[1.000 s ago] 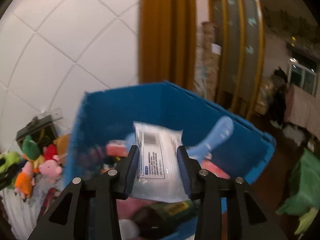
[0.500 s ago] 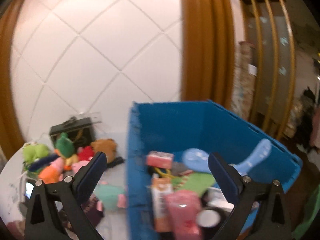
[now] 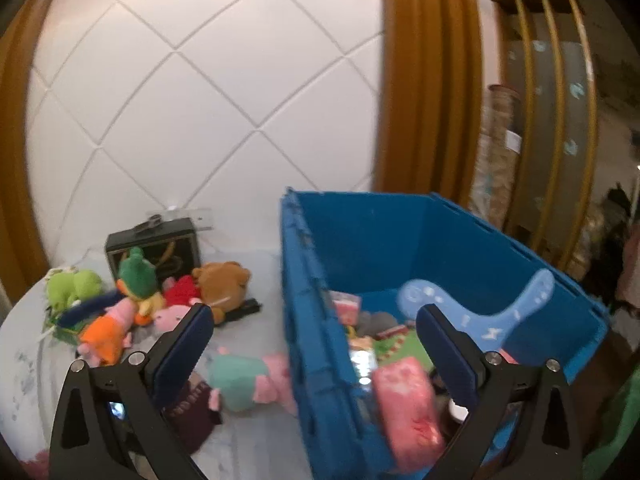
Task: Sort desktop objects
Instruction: 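Lift the beanie and white packet and carry them over the blue bin, then open both tools to drop the beanie and packet into the bin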
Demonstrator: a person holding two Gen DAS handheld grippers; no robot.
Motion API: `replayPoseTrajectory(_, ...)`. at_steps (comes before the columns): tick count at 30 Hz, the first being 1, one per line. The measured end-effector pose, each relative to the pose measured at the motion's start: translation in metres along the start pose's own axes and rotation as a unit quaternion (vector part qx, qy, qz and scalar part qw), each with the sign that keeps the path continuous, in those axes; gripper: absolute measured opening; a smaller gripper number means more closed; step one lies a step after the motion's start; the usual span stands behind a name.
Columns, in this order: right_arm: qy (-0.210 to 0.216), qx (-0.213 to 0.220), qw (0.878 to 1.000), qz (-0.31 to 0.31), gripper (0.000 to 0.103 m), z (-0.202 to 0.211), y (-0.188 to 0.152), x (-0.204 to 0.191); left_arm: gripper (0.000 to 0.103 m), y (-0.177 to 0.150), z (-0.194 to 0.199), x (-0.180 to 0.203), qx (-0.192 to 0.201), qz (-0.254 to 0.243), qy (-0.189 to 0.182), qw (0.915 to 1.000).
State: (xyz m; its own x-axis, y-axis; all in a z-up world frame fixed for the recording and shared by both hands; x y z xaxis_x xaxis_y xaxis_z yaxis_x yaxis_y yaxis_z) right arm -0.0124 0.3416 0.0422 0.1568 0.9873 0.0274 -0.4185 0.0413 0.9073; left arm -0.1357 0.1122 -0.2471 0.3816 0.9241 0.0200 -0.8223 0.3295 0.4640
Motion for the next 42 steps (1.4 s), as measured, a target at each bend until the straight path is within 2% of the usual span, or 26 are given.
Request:
replayPoseTrajectory(5, -0.016, 0.005, 1.000, -0.024, 0.103, 0.008, -0.002, 0.026, 0.016, 0.019, 0.059, -0.009, 0.067, -0.006, 0.018, 0.9976)
replayPoseTrajectory(10, -0.026, 0.015, 0.999, -0.036, 0.103, 0.013, -0.001, 0.044, 0.016, 0.055, 0.138, -0.002, 0.156, -0.009, 0.017, 0.9876)
replayPoseTrajectory(16, -0.039, 0.008, 0.998, -0.051, 0.102, 0.012, -0.007, 0.071, 0.016, 0.101, 0.228, 0.040, 0.268, -0.028, -0.015, 0.9629)
replayPoseTrajectory(19, -0.042, 0.011, 0.997, -0.057, 0.103, 0.014, -0.008, 0.085, 0.016, 0.126, 0.276, 0.079, 0.322, -0.046, -0.048, 0.9445)
replayPoseTrajectory(22, -0.049, 0.017, 0.997, -0.063, 0.103, 0.020, -0.006, 0.104, 0.016, 0.145, 0.307, 0.120, 0.358, -0.064, -0.074, 0.9285)
replayPoseTrajectory(25, -0.056, 0.021, 0.996, -0.063, 0.103, 0.025, -0.004, 0.120, 0.016, 0.159, 0.321, 0.162, 0.370, -0.081, -0.095, 0.9207)
replayPoseTrajectory(30, -0.065, 0.022, 0.996, -0.061, 0.103, 0.027, -0.003, 0.151, 0.016, 0.173, 0.323, 0.238, 0.359, -0.121, -0.124, 0.9173)
replayPoseTrajectory(35, -0.074, 0.015, 0.995, -0.058, 0.103, 0.021, -0.003, 0.184, 0.016, 0.179, 0.300, 0.304, 0.315, -0.177, -0.135, 0.9227)
replayPoseTrajectory(42, -0.072, -0.005, 0.996, -0.060, 0.103, 0.002, -0.011, 0.216, 0.018, 0.176, 0.273, 0.350, 0.269, -0.222, -0.118, 0.9298)
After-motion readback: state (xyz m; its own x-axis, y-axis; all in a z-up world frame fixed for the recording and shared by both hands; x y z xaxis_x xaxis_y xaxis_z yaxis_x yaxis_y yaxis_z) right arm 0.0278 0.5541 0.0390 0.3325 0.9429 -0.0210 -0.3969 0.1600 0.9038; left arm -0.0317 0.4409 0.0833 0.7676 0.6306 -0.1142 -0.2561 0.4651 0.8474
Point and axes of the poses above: each gripper's, at about its wrist camera, not at the fingertips, and z roughly against the way its jaws point, x to its right, y to its top, the point moved 6 cm from there along -z, roughly the way its jaws point, and after that the axes turned 4 degrees about y, right-handed, at the moved point
